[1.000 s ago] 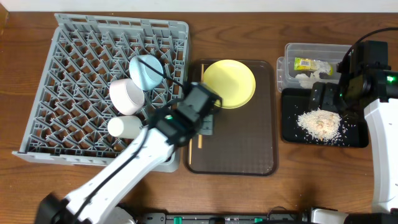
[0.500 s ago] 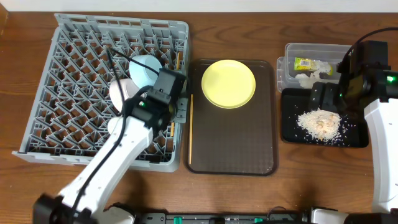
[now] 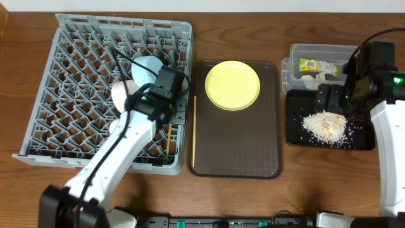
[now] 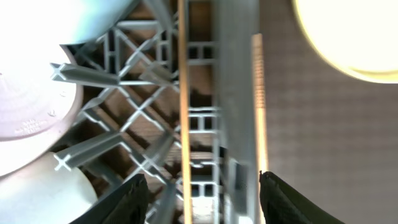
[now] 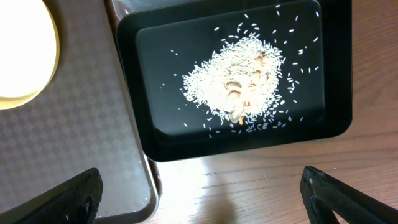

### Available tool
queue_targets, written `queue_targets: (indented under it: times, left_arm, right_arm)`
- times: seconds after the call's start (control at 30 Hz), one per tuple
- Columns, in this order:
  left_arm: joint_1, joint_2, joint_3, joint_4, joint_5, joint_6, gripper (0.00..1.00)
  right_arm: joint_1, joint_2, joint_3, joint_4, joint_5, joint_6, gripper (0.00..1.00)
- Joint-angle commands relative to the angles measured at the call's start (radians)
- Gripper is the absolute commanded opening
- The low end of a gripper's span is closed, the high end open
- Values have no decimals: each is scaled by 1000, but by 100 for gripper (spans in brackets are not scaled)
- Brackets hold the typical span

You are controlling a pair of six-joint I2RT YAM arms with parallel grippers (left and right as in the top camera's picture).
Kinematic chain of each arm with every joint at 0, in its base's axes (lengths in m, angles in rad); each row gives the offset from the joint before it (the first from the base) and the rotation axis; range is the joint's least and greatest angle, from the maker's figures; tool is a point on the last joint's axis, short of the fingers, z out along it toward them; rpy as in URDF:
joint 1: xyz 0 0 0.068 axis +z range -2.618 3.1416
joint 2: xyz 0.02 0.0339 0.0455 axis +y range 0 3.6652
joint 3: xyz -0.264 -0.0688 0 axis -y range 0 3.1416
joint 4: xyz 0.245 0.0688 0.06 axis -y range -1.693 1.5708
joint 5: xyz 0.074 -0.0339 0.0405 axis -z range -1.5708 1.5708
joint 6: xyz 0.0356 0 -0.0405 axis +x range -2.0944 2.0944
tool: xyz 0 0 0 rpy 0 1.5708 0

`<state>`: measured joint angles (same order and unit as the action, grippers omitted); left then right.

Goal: Sort waste into correct bins and load items into the dishwasher
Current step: 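Insert the chopstick upright into the dish rack with the left gripper, then grasp the second chopstick on the tray with the left gripper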

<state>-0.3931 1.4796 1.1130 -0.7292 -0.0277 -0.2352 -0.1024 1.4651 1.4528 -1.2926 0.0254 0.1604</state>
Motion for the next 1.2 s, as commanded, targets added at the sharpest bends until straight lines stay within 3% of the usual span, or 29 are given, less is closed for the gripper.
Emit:
queue_targets:
  times: [0.0,0.23,0.47,0.73,1.17]
  left_arm:
    - [-8,-98,18,11,119,-3,58]
    - [-102,-108,10,20,147,-100,58]
    - [-212,43,5,35,147,-237,58]
    - [-265,242,5,48,14,-288,58]
    - [-265,391,5,87,11,-325,59]
  right_arm:
    - [-15,-5,5,-2,-4,-1,99]
    - [-15,-5,5,-1,-4,-1,99]
    - [-15,-5,5,-2,-4,-1,99]
    - [-15,-5,5,-5,-4,-1,99]
    - [-15,-5,5,-7,-4,-1,99]
